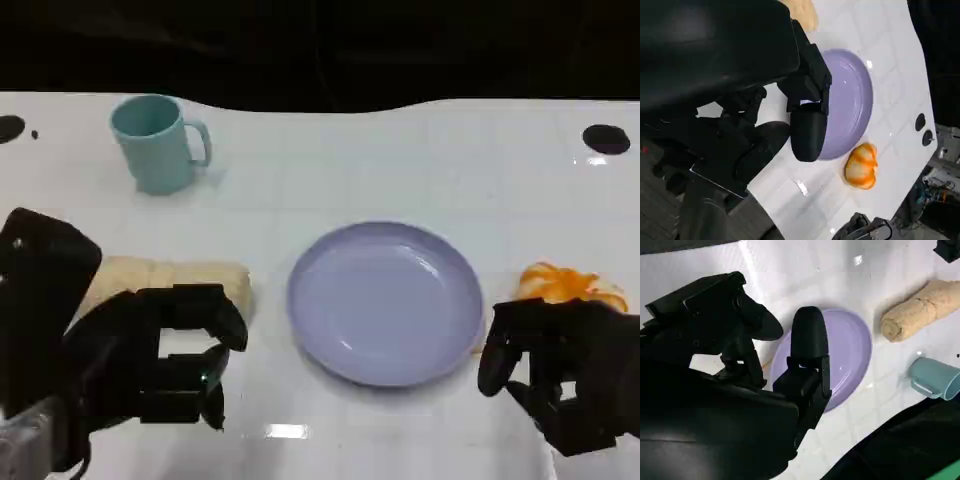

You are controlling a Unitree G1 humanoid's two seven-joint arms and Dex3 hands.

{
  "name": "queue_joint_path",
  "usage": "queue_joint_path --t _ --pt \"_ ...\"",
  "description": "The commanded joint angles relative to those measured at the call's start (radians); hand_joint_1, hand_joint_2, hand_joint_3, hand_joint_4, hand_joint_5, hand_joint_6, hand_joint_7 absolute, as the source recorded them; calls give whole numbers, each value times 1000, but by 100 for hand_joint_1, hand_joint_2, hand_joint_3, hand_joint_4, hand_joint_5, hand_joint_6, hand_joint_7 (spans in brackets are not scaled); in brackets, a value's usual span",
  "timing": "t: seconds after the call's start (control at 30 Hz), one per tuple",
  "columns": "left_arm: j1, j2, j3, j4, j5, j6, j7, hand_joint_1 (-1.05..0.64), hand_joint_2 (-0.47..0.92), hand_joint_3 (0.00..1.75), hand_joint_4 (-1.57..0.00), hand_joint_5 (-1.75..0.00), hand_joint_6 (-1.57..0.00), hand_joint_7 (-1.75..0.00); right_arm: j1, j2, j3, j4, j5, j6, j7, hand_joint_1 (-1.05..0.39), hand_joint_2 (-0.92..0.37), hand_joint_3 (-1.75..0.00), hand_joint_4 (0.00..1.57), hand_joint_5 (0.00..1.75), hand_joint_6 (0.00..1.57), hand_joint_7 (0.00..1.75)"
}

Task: Grasp the towel on the left side of the plate with the left hand and place it into the plate.

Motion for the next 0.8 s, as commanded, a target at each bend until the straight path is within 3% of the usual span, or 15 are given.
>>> queue_joint_path --t 0.03,0.8 --pt "-11 25 5 11 0 -16 0 -10 56 124 -81 -175 -73 -159 -4 -7 -1 5 2 -11 -1 0 -57 -108 72 174 70 144" --pt "-10 30 4 15 -5 -24 3 -9 55 125 -81 -175 -73 -158 -5 -10 5 5 -8 -20 -2 0 -56 -108 72 174 70 141"
